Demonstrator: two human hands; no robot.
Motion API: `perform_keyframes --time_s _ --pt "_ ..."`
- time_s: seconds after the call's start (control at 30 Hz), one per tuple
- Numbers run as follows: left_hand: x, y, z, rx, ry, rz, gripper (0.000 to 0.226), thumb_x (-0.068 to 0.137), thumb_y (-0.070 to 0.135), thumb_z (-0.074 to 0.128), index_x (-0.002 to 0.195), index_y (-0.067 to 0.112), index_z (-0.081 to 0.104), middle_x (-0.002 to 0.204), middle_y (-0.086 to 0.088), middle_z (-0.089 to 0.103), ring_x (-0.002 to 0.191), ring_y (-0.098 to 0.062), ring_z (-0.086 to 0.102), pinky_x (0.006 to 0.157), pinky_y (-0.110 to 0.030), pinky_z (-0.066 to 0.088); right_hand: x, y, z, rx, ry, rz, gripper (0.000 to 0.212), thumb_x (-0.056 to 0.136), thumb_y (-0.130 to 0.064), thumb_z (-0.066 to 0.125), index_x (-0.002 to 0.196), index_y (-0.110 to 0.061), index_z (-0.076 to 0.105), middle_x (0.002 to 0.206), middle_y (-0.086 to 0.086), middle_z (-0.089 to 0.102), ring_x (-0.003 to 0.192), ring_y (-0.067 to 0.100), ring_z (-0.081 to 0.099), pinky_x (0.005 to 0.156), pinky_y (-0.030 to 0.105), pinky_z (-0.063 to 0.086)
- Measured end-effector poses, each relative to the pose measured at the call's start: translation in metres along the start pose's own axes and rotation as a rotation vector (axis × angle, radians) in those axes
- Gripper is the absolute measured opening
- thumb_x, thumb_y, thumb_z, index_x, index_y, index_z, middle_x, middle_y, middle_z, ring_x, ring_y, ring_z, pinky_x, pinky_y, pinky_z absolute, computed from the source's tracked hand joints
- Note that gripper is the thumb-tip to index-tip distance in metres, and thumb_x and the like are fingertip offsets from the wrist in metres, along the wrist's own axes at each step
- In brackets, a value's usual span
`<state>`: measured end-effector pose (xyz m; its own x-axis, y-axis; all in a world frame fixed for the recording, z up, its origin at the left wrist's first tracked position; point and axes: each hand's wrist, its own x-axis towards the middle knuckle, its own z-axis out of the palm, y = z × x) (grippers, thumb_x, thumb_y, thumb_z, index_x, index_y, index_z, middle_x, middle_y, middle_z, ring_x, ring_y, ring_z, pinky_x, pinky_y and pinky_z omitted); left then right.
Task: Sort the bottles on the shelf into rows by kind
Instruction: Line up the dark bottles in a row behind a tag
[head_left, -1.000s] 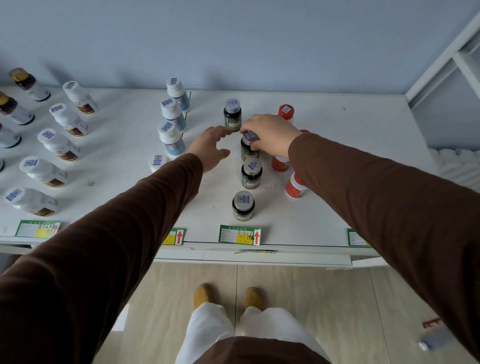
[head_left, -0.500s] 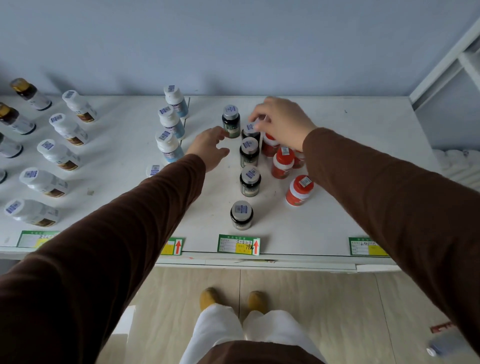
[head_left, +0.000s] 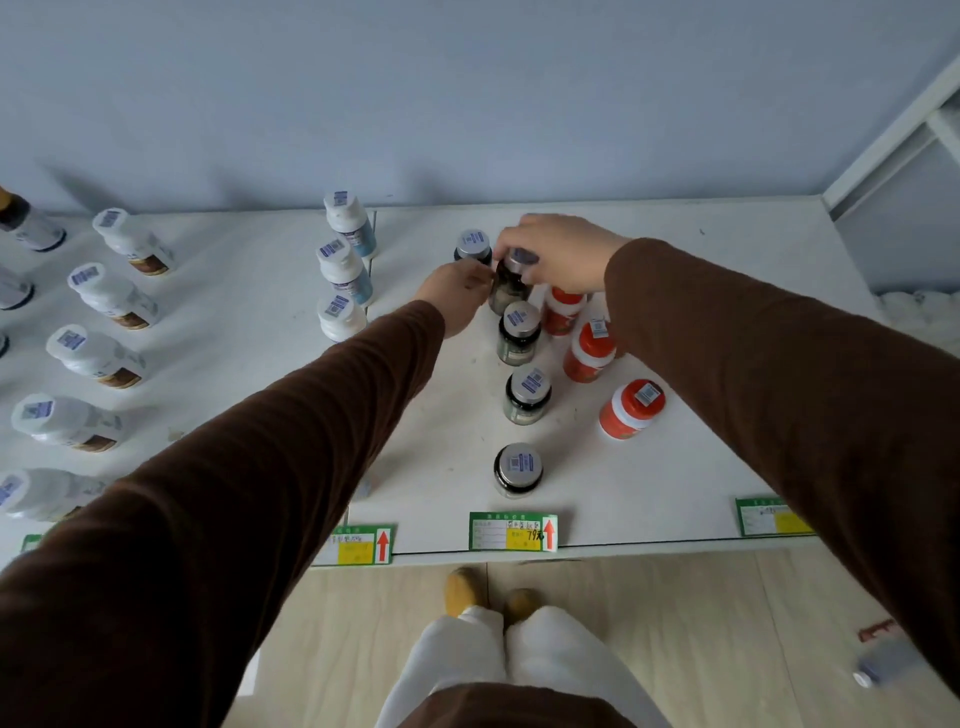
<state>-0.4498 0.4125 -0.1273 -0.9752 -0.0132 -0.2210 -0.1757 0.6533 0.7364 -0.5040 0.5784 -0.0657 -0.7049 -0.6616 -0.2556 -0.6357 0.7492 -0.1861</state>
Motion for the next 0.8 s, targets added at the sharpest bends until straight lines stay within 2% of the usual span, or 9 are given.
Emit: perform_keyframes --time_s 0.1,0.2,0.27,0.33,0.43,0.53,0.63,0.7,0.8 --pt "-0.002 0.012 -0.007 -0.446 -0.014 -0.062 0.029 0.097 0.009 0.047 0.123 0.008 0.06 0.111 -0.013 0.063 0.098 -0.022 0.056 0.086 -0.026 0.05 -0.004 0.015 -0.024 0.28 0.107 0.126 0.032 0.093 -0.027 0.061 0.125 -0.026 0.057 0.115 0.004 0.06 0.098 0.02 0.056 0.079 0.031 0.039" --pt "-0.001 0.022 -0.016 -0.81 -0.165 -0.123 0.031 0.101 0.027 0.045 0.128 0.015 0.055 0.118 -0.011 0.062 0.104 -0.021 0.059 0.098 -0.035 0.047 -0.006 0.025 -0.042 0.487 0.173 0.251 0.036 0.094 -0.043 0.059 0.121 -0.02 0.062 0.107 0.002 0.065 0.086 0.015 0.06 0.071 0.027 0.043" --pt "0.002 0.026 -0.022 -1.013 -0.296 -0.162 0.04 0.102 0.033 0.043 0.135 0.013 0.049 0.124 -0.014 0.061 0.111 -0.025 0.062 0.102 -0.038 0.048 -0.004 0.028 -0.048 0.648 0.204 0.303 0.042 0.093 -0.049 0.058 0.113 -0.013 0.067 0.099 0.004 0.068 0.078 0.012 0.06 0.072 0.025 0.046" --pt "0.007 0.029 -0.026 -1.155 -0.379 -0.181 0.045 0.102 0.035 0.041 0.137 0.007 0.047 0.124 -0.019 0.061 0.11 -0.028 0.065 0.094 -0.036 0.053 -0.002 0.032 -0.051 0.77 0.213 0.341 0.049 0.093 -0.053 0.057 0.11 -0.008 0.068 0.097 0.006 0.069 0.075 0.011 0.059 0.073 0.024 0.048" --pt "0.009 0.033 -0.031 -1.269 -0.434 -0.218 0.047 0.102 0.035 0.042 0.133 0.001 0.048 0.117 -0.024 0.063 0.101 -0.027 0.069 0.083 -0.032 0.058 -0.001 0.035 -0.052 0.885 0.206 0.356 0.056 0.09 -0.06 0.057 0.111 -0.009 0.068 0.09 0.004 0.066 0.072 0.009 0.056 0.064 0.019 0.049" --pt "0.009 0.039 -0.034 -1.309 -0.452 -0.226 0.044 0.101 0.031 0.042 0.13 -0.001 0.049 0.113 -0.024 0.065 0.098 -0.027 0.07 0.084 -0.033 0.058 0.0 0.037 -0.056 0.926 0.207 0.333 0.061 0.087 -0.065 0.057 0.11 -0.01 0.067 0.083 0.001 0.062 0.069 0.01 0.053 0.061 0.018 0.047" --pt "0.014 0.044 -0.038 -1.227 -0.376 -0.13 0.031 0.099 0.017 0.048 0.126 0.001 0.049 0.115 -0.02 0.063 0.104 -0.03 0.067 0.098 -0.036 0.052 0.001 0.042 -0.061 0.883 0.241 0.287 0.056 0.087 -0.061 0.06 0.108 -0.009 0.067 0.091 0.002 0.066 0.076 0.011 0.058 0.07 0.022 0.05" --pt "0.018 0.048 -0.04 -1.059 -0.284 -0.045 0.027 0.093 0.004 0.056 0.119 0.008 0.049 0.112 -0.016 0.063 0.105 -0.031 0.064 0.101 -0.037 0.049 0.002 0.046 -0.063 0.8 0.233 0.238 0.049 0.089 -0.056 0.061 0.111 -0.013 0.067 0.101 0.001 0.068 0.086 0.012 0.063 0.079 0.026 0.053" --pt "0.021 0.052 -0.042 -0.585 -0.124 0.023 0.039 0.081 -0.006 0.067 0.11 0.013 0.05 0.107 -0.012 0.063 0.099 -0.028 0.063 0.094 -0.04 0.049 0.003 0.049 -0.062 0.663 0.205 0.147 0.041 0.088 -0.046 0.068 0.119 -0.019 0.064 0.106 -0.001 0.067 0.093 0.013 0.063 0.077 0.023 0.051"
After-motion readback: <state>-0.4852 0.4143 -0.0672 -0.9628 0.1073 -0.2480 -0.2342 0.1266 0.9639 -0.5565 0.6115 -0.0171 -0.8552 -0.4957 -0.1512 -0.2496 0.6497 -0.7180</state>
